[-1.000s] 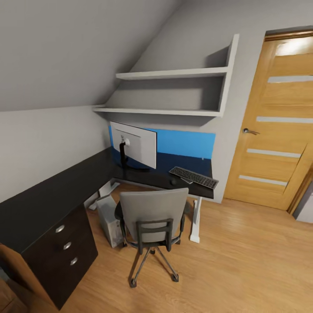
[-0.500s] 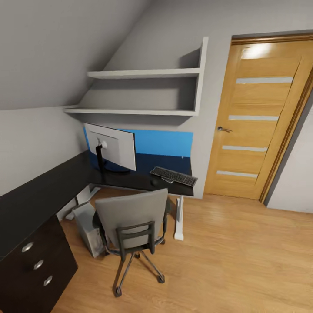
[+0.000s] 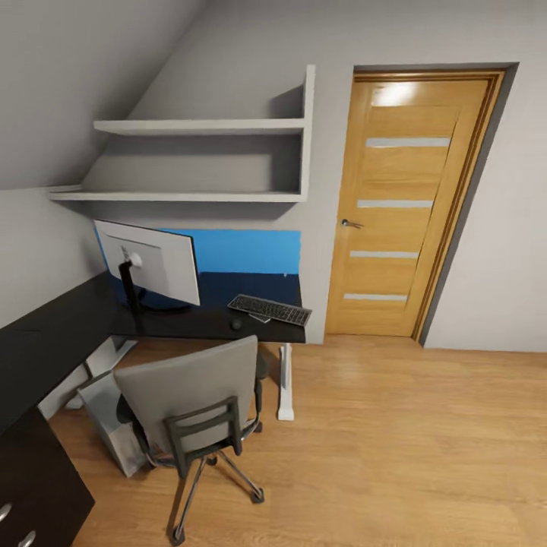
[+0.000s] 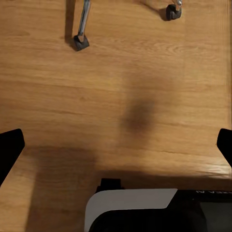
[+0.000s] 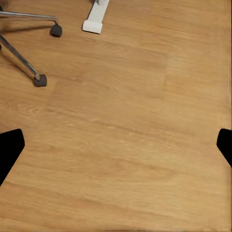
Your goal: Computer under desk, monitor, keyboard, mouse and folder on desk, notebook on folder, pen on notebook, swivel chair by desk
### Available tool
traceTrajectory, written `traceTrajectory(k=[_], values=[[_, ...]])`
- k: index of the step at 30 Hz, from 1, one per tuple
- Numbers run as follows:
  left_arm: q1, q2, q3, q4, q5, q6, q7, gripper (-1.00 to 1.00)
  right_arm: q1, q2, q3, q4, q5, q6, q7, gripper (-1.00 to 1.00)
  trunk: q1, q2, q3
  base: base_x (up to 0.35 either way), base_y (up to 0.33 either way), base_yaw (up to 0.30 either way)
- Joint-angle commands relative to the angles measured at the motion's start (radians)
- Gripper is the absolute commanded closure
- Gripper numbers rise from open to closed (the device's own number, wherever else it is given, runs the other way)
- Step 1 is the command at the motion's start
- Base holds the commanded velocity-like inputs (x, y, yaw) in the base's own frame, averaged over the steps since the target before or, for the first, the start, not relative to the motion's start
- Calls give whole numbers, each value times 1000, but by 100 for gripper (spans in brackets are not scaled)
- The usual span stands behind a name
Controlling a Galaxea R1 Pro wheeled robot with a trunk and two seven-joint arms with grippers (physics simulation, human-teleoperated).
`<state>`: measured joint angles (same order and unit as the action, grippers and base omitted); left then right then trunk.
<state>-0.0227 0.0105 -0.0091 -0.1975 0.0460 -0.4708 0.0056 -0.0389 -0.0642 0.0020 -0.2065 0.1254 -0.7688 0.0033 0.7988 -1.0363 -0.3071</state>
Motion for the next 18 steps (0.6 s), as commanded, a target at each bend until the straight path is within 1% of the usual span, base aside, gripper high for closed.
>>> traceTrajectory(k=[1,18], values=[[0,0,-2,0,5,-3,1,-100,-1,0,0,1,3,-3,0,-100,0,-1,-1,2,0,-300],[0,0,-2,0,5,-2,1,-100,-1,0,0,0,3,-3,1,-100,0,-1,-1,0,0,-300]])
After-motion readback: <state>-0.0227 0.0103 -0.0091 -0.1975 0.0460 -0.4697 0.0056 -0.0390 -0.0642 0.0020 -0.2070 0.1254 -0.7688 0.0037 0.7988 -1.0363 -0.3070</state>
